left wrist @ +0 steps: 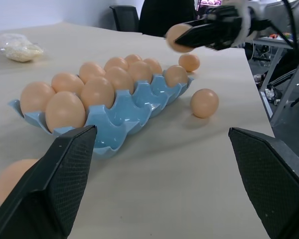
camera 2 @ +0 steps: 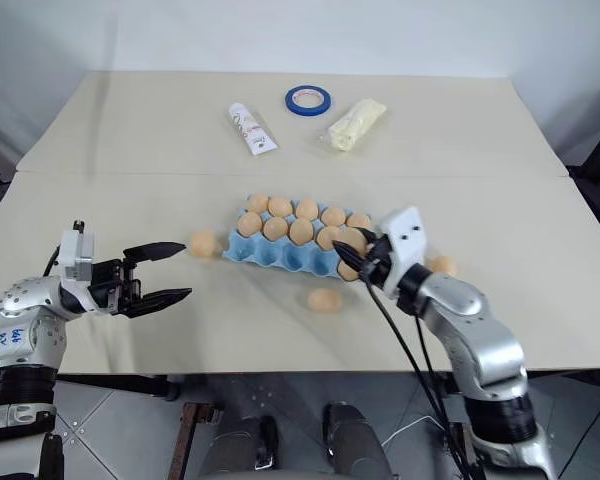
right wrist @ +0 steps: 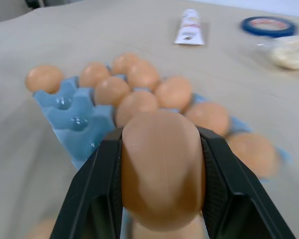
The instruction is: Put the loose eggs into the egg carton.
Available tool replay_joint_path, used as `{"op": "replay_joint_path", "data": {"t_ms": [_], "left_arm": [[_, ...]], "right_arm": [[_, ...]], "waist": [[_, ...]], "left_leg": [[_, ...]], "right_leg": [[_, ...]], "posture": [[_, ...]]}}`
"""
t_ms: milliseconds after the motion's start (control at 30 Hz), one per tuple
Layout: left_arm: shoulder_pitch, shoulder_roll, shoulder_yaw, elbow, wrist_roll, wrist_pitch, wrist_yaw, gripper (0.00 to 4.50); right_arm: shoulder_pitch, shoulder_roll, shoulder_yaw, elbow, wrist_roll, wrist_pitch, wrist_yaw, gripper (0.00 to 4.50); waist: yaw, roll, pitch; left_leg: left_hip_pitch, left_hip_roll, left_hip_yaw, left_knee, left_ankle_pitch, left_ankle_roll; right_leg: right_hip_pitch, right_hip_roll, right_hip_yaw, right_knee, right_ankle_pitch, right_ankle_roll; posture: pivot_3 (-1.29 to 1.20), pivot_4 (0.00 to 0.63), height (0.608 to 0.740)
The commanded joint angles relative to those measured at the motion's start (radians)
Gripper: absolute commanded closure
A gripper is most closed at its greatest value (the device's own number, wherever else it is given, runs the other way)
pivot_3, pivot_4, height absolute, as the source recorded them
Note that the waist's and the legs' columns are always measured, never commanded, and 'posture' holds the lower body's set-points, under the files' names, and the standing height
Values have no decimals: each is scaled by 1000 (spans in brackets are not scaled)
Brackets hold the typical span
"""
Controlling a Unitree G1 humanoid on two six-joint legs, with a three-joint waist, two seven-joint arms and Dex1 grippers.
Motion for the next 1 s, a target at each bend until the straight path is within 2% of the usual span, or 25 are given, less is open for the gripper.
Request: {"op": "replay_joint_path", "data": {"t_ms": [33, 267, 300, 500, 533, 767, 1000], "left_arm": [[-3, 14, 27, -41, -33, 2, 5, 0], [14, 19, 37, -60, -40, 3, 16, 0], [16, 19, 39, -63, -41, 3, 19, 0], [26, 19, 41, -74, -45, 3, 27, 0], [25, 19, 40, -74, -45, 3, 29, 0], [19, 24, 39, -65, -48, 4, 24, 0], [-3, 28, 43, -28, -41, -3, 38, 0]], "right_arm": [[-46, 25, 23, 29, -31, -33, -1, 2940], [-67, 29, 68, 59, -73, -49, 33, 2940], [-64, 29, 68, 56, -71, -47, 38, 2230], [-52, 28, 64, 32, -75, -43, 54, 125], [-52, 26, 61, 26, -74, -39, 56, 23], [-9, -44, -34, -43, -28, -30, 99, 23], [178, -179, -214, -93, 67, -144, 264, 23]], "waist": [[0, 0, 0], [0, 0, 0], [0, 0, 0], [-1, 0, 0], [-1, 0, 0], [1, 0, 0], [5, 0, 0]], "left_leg": [[-1, 0, 0, 0, 0, 0], [-3, 0, -2, 1, 0, 0], [-3, 0, -2, 1, 0, 0], [-4, 0, -2, 1, 0, 0], [-4, 0, -2, 1, 0, 0], [-4, 0, -2, 1, 0, 0], [-6, 0, -4, 1, 0, 0]], "right_leg": [[0, 0, 0, 0, 0, 0], [-1, -1, -2, 0, 0, 0], [-1, -1, -2, 0, 0, 0], [-2, -1, -2, 0, 0, 0], [-2, -1, -2, 0, 0, 0], [-2, -1, -3, 0, 0, 0], [-2, -1, -4, -2, 0, 0]], "posture": [[0, 150, 740], [0, 150, 740], [0, 150, 740], [0, 150, 740], [0, 150, 740], [0, 150, 740], [0, 150, 740]]}}
